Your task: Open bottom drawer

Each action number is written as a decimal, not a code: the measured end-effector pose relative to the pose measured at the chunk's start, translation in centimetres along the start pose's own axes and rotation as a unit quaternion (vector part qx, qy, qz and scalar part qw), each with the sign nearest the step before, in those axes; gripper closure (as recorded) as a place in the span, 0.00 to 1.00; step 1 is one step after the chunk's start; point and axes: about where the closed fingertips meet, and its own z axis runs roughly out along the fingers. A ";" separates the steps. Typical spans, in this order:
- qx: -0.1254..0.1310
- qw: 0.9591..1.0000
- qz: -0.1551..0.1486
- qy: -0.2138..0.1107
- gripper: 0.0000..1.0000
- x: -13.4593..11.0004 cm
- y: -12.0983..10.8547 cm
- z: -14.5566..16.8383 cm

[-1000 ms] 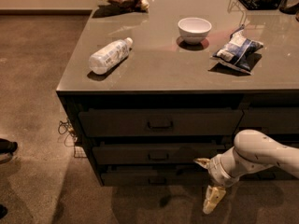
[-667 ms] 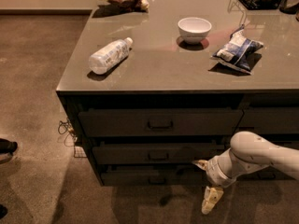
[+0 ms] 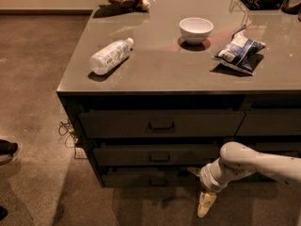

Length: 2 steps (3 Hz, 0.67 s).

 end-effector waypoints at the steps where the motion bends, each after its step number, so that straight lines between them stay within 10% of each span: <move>1: 0.001 1.000 -0.009 0.003 0.00 2.3 -2.3 6.7; 2: 0.001 1.000 -0.009 0.003 0.00 2.3 -2.3 6.7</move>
Offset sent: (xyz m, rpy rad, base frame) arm 0.0407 0.0104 -0.1056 0.0019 -0.0239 -0.0008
